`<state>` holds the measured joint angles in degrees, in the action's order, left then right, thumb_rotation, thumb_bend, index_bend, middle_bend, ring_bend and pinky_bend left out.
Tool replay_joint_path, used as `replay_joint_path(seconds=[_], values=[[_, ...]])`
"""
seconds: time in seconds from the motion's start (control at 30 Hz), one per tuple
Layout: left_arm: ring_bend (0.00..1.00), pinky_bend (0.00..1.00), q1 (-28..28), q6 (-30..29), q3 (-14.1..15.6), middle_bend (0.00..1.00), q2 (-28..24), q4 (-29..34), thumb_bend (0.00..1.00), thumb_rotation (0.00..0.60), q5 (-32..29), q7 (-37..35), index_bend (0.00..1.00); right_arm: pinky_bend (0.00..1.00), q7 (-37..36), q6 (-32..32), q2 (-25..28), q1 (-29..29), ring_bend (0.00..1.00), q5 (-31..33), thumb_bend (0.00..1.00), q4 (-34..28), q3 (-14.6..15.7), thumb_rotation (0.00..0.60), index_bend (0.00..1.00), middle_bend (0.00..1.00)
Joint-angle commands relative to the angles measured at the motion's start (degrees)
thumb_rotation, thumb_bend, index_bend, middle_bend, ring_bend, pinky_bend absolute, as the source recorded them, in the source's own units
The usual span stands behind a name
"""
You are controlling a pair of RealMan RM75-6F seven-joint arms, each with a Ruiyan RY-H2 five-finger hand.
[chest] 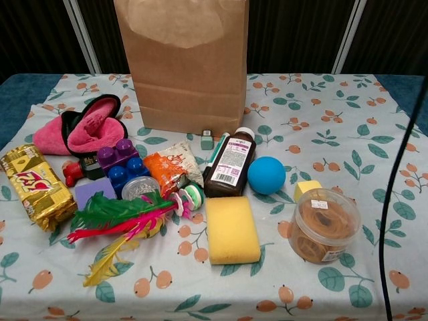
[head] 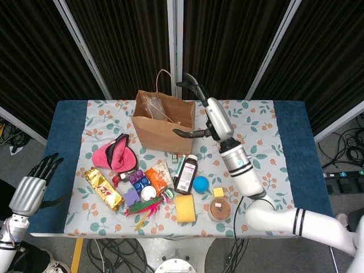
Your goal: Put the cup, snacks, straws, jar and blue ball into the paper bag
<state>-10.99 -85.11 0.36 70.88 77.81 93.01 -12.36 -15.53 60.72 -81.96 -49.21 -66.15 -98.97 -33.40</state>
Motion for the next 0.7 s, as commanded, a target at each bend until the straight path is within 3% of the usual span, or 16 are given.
replay_joint_path(seconds=[0.03, 0.2, 0.4, 0.53, 0.7], values=[[0.06, 0.22, 0.0, 0.1, 0.1, 0.11, 0.3, 0.0, 0.11, 0.600, 0.1, 0.1, 0.09, 0.06, 9.3, 2.0, 11.6, 7.5, 0.06, -10.2, 0.00, -6.9, 9.4, 0.600, 0.12, 0.24], [0.06, 0.22, -0.1, -0.1, 0.2, 0.11, 0.6, 0.4, 0.11, 0.600, 0.5, 0.6, 0.09, 0.11, 19.4, -1.1, 20.7, 12.2, 0.10, -12.4, 0.00, -10.8, 17.8, 0.600, 0.17, 0.24], [0.06, 0.22, 0.1, -0.6, 0.3, 0.11, 0.2, 1.4, 0.11, 0.600, 0.7, 1.5, 0.09, 0.13, 25.8, -7.4, 25.7, 14.2, 0.10, -10.7, 0.00, -15.1, 25.4, 0.600, 0.18, 0.24], [0.06, 0.22, 0.5, -0.9, 0.4, 0.11, -0.2, 2.0, 0.11, 0.600, 0.7, 2.2, 0.09, 0.13, 30.3, -12.0, 27.7, 13.8, 0.10, -10.5, 0.00, -18.0, 29.3, 0.600, 0.18, 0.24], [0.06, 0.22, 0.9, -1.5, 0.4, 0.11, -0.4, 2.5, 0.11, 0.600, 0.7, 2.9, 0.09, 0.13, 34.7, -15.7, 26.5, 12.4, 0.10, -10.4, 0.00, -19.7, 31.8, 0.600, 0.18, 0.23]])
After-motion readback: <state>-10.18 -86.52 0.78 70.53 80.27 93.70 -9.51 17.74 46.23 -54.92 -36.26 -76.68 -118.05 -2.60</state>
